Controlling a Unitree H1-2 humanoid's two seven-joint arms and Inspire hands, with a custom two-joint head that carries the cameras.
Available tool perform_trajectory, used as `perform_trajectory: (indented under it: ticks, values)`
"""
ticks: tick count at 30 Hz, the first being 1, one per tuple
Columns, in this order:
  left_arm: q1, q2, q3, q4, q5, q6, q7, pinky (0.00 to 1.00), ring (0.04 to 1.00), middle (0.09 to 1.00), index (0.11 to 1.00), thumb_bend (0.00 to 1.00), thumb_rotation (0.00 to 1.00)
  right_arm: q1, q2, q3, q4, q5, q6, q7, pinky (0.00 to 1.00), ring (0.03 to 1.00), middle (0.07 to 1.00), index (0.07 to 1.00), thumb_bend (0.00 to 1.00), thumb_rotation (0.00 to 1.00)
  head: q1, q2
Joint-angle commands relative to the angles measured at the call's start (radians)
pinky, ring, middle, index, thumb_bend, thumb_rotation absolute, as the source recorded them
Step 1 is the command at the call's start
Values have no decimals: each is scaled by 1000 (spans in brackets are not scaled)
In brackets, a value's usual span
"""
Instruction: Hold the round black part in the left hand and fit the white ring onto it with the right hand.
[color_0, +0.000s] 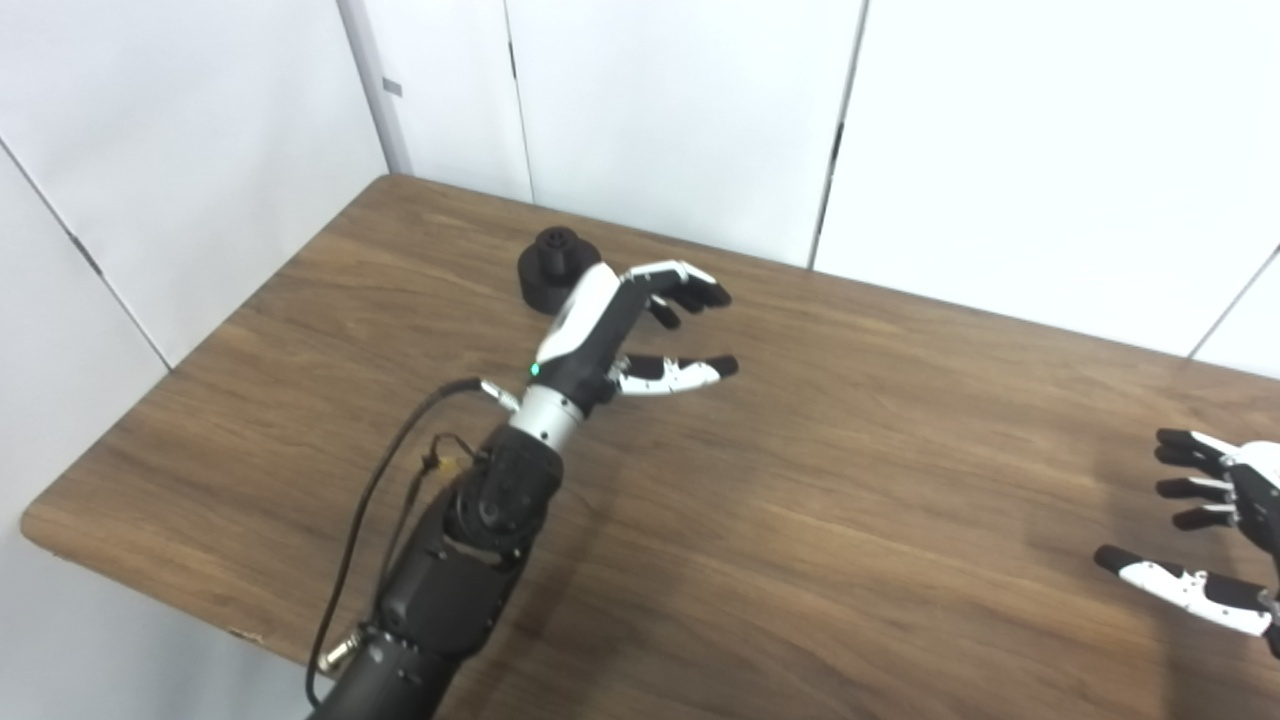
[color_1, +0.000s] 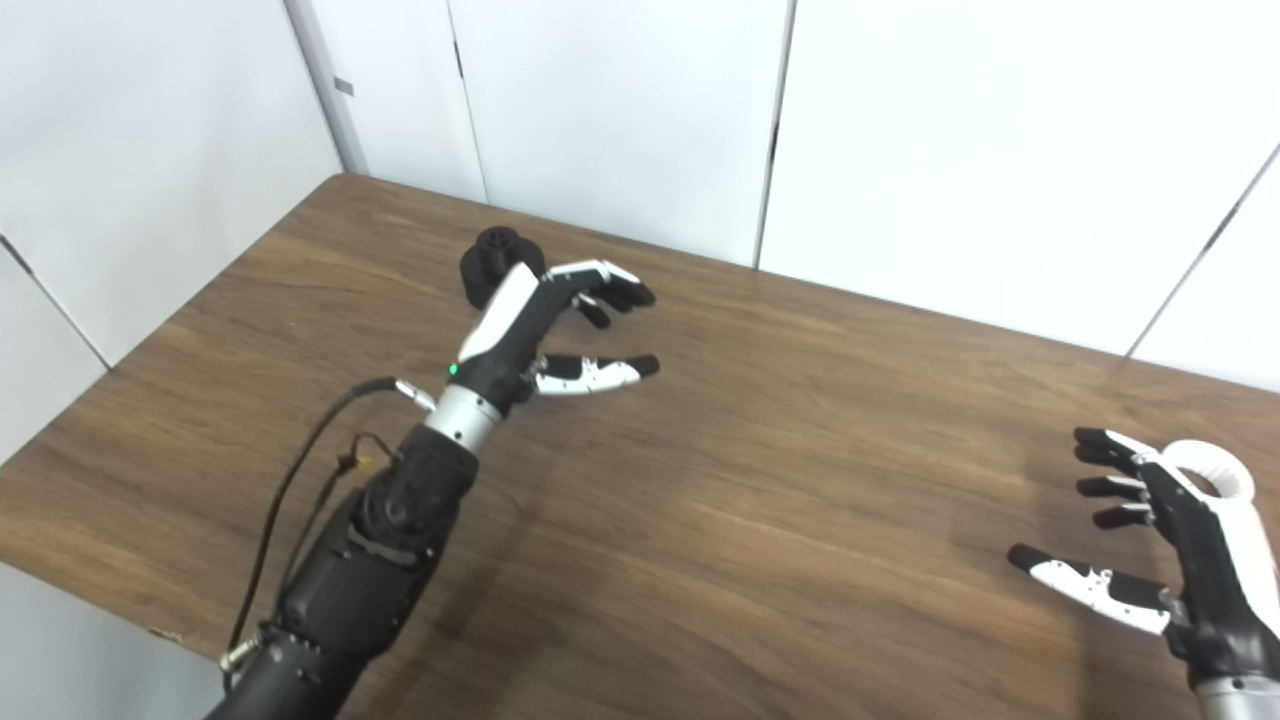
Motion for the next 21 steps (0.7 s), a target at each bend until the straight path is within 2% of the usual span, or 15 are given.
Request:
perform_trajectory:
  ticks: [1, 5, 9, 16, 18, 21]
  values:
    - [-60, 27, 10, -36, 11, 6, 2, 567, 679, 687, 598, 719, 172, -31, -21, -16, -21, 14, -31, -12, 561, 679, 764, 776, 677, 149, 1, 0]
    - [-87, 49, 20, -32, 34, 39, 17, 601, 698, 692, 595, 742, 184, -32, -25, -18, -20, 14, -32, -12, 553, 674, 771, 771, 676, 119, -1, -1]
    - [-110, 63, 28, -25, 72, 59, 34, 588, 712, 715, 598, 748, 189, -32, -31, -21, -17, 21, -40, -10, 557, 673, 766, 770, 675, 112, 0, -1]
    - [-165, 106, 52, 33, 85, 48, 55, 579, 708, 723, 607, 736, 156, -30, -36, -22, -15, 29, -44, -13, 555, 668, 762, 764, 672, 115, 5, -6]
    - [-178, 117, 62, 49, 63, 54, 46, 598, 719, 728, 619, 775, 220, -32, -37, -22, -8, 34, -54, -15, 549, 661, 756, 759, 676, 100, 6, -6]
    - [-189, 131, 62, 58, 60, 73, 32, 645, 752, 755, 643, 820, 308, -29, -36, -21, -24, 31, -26, -7, 559, 670, 755, 762, 671, 90, 7, -5]
